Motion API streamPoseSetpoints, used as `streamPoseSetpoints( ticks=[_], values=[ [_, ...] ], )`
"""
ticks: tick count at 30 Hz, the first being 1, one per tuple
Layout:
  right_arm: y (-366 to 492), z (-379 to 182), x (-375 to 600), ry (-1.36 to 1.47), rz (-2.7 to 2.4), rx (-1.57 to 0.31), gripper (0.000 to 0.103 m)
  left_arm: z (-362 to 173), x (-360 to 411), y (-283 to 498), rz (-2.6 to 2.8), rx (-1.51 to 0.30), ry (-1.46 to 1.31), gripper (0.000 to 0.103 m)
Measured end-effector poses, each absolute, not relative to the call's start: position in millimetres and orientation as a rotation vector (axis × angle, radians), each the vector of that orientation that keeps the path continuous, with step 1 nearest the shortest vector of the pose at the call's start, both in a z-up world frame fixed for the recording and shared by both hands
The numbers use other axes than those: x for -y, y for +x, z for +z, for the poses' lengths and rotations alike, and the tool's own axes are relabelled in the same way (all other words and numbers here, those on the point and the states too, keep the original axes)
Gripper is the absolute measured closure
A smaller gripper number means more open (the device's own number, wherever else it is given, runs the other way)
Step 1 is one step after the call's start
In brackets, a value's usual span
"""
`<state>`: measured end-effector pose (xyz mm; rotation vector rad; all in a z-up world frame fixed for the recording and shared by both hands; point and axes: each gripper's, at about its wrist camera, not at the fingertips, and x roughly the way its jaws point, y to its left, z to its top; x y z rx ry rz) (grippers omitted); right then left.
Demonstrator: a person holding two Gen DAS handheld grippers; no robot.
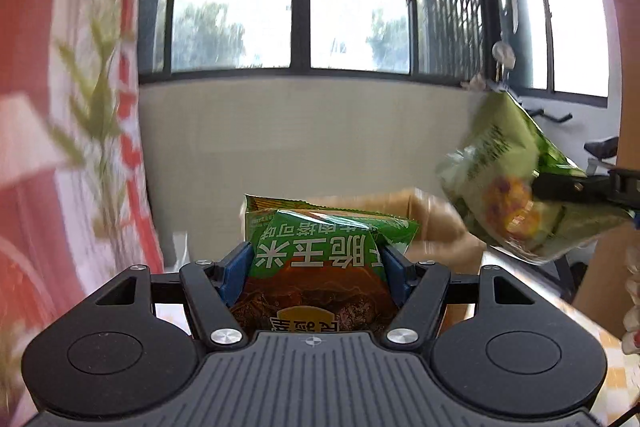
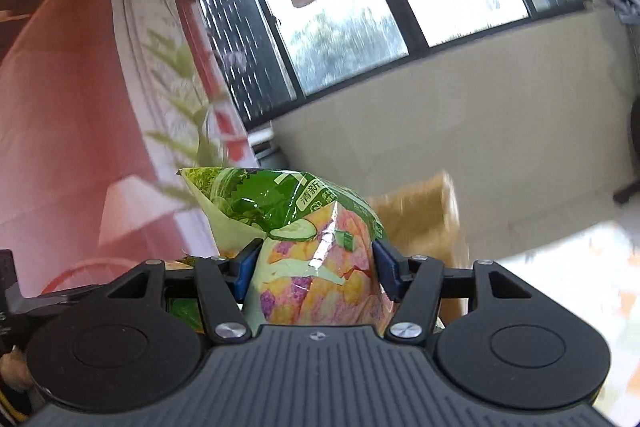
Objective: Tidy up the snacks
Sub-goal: 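Grasp the green vegetable-cracker bag with the right tool and lift it, then lower the green bag into the box and open the right tool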
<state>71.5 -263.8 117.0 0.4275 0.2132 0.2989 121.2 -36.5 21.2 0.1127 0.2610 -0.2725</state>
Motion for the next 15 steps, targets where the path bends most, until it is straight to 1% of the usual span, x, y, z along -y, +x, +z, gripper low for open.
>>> streamPoseSetpoints(
  ticks=[2, 6, 11, 15],
  values=[
    [98.1, 127.6, 265.2, 0.447, 0.296, -0.198, 0.043, 31.0, 47.0, 144.5, -0.266, -0.262, 0.110, 0.033],
    [163.6, 132.7, 269.7, 0.592, 0.261, -0.256, 0.043, 43.4, 63.1, 184.6, -0.217, -0.279, 0.085, 0.033],
    [222.1, 117.0, 277.4, 0.755, 0.184, -0.353, 0.043, 44.6, 74.7, 220.5, -0.196, -0.306, 0.105, 0.033],
    [246.2, 96.3, 291.2, 0.919, 0.125, -0.412, 0.043, 39.7, 78.1, 247.8, -0.185, -0.344, 0.123, 0.033]
  ],
)
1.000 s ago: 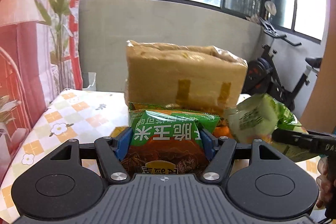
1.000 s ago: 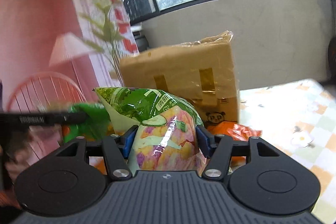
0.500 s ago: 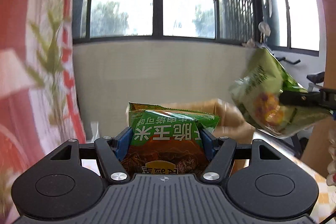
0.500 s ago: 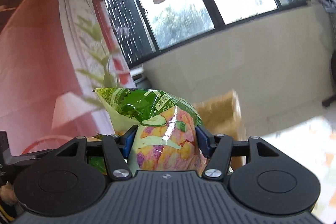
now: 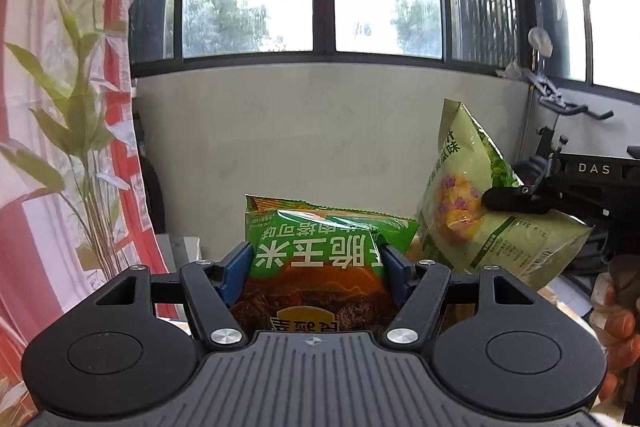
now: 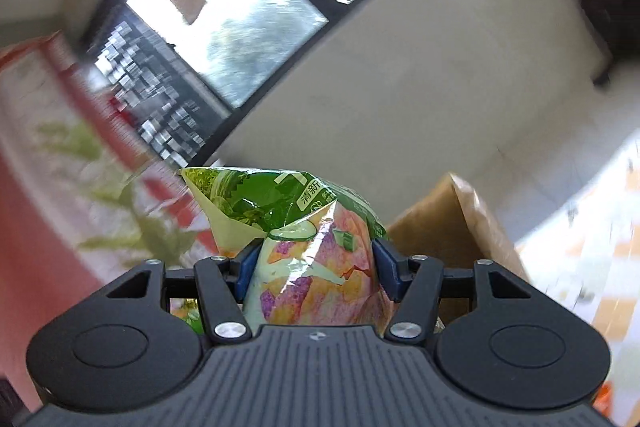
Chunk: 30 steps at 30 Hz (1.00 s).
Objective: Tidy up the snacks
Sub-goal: 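Lower the green bag into the box and open the right tool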
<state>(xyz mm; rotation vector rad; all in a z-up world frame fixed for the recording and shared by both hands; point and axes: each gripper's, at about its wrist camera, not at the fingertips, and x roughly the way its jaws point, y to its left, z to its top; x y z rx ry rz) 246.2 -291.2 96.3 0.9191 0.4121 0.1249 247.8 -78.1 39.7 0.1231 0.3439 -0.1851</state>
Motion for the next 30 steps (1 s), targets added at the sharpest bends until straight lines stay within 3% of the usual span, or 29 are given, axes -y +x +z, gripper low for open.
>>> streamPoseSetpoints(
  ticks=[9, 14, 16, 30],
  values=[
    [284.8, 57.8, 281.5, 0.863, -0.048, -0.557, 0.040, 10.1, 94.5, 306.9, -0.192, -0.465, 0.162, 0.031],
    [289.3, 55.5, 269.6, 0.749, -0.030, -0.605, 0.025, 2.2, 95.4, 323.7, -0.216, -0.537, 0.144, 0.027],
    [286.1, 53.6, 270.2, 0.748, -0.019, -0.638, 0.025, 2.7, 89.2, 325.5, -0.221, -0.541, 0.127, 0.020],
    [270.6, 72.5, 264.6, 0.728, -0.020, -0.663, 0.027, 15.6, 57.6, 303.2, -0.196, -0.527, 0.057, 0.020]
  ],
)
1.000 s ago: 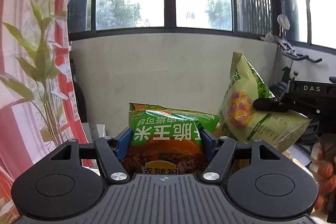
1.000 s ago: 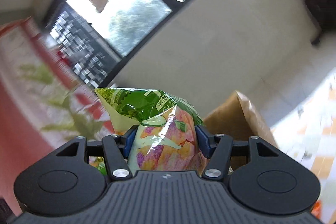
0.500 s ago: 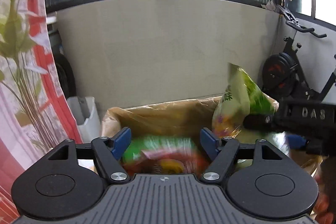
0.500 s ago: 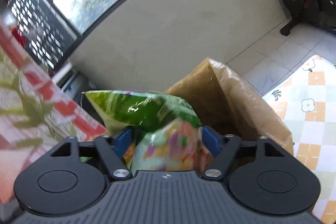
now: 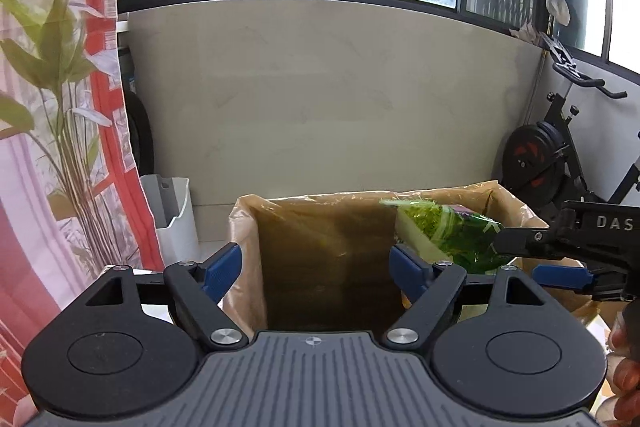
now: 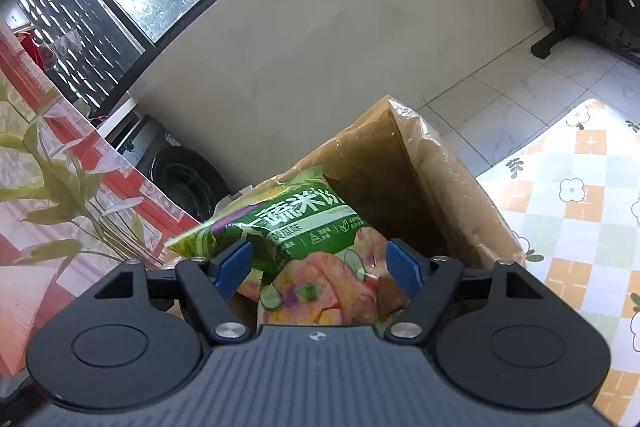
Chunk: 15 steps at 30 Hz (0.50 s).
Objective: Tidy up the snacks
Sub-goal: 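Lower the green bag into the box and open the right tool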
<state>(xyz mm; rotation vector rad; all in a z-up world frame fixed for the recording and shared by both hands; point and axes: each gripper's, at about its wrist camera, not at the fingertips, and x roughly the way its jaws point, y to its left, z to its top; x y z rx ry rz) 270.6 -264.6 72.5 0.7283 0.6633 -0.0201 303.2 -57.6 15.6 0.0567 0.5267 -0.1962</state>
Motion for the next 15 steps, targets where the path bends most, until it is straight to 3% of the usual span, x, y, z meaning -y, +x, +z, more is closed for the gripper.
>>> streamPoseSetpoints(
  ticks=[5, 6, 7, 9, 15],
  values=[
    [272.4, 72.3, 257.5, 0.693, 0.025, -0.702, 0.031, 21.9, 47.6, 295.0, -0.191, -0.512, 0.049, 0.020],
    [274.2, 70.2, 256.7, 0.694, 0.045, -0.712, 0.049, 22.7, 45.5, 293.9, -0.193, -0.508, 0.049, 0.020],
    [277.4, 66.0, 256.8, 0.706, 0.062, -0.736, 0.058, 23.2, 44.9, 292.9, -0.195, -0.505, 0.049, 0.020],
    [282.0, 55.8, 258.8, 0.733, 0.058, -0.773, 0.064, 24.0, 43.4, 289.6, -0.200, -0.501, 0.053, 0.020],
    [295.2, 56.3, 257.1, 0.761, 0.047, -0.838, 0.065, 24.0, 38.2, 284.2, -0.211, -0.490, 0.060, 0.020]
  ],
)
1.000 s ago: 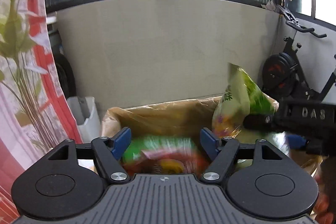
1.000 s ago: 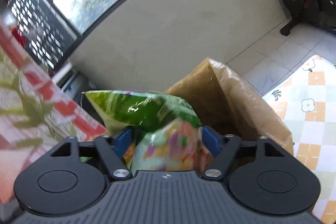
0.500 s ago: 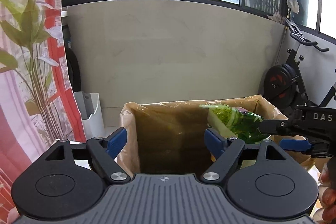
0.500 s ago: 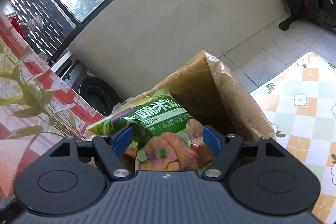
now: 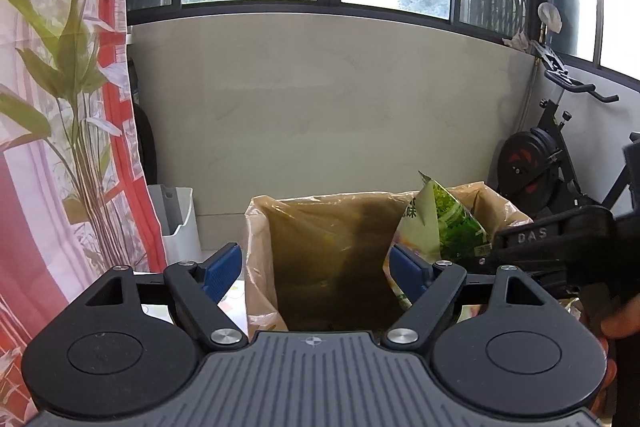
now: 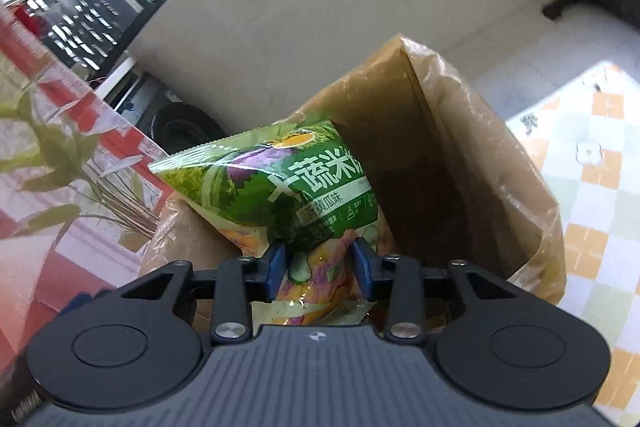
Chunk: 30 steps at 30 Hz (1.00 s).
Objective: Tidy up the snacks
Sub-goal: 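Lower the green bag into the box and open the right tool, then move the right tool back to the pile and grasp the orange chip bag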
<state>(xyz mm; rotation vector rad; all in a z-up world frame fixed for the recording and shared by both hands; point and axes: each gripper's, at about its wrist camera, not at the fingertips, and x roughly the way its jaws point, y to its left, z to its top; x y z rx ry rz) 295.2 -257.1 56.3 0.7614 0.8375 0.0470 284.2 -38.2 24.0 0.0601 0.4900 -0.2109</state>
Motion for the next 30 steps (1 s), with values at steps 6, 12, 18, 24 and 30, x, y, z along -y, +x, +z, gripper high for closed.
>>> streamPoseSetpoints(
  ticks=[6, 12, 18, 24, 30],
  values=[
    [307.4, 49.1, 245.6, 0.712, 0.007, -0.951, 0.068, 21.0, 31.1, 283.0, -0.204, -0.489, 0.049, 0.020],
    [299.7, 69.4, 234.5, 0.634, 0.071, -0.901, 0.032, 21.4, 23.3, 279.8, -0.190, -0.487, 0.024, 0.020],
    [279.7, 88.5, 235.6, 0.460, 0.130, -0.823, 0.029, 20.0, 13.9, 268.8, -0.178, -0.480, 0.004, 0.020],
    [248.2, 94.7, 240.9, 0.278, 0.198, -0.697, 0.026, 8.6, -4.7, 250.3, -0.136, -0.491, -0.036, 0.020],
    [211.8, 92.1, 252.9, 0.181, 0.289, -0.589, 0.016, -5.5, -24.0, 229.2, -0.095, -0.527, -0.018, 0.020]
  ],
)
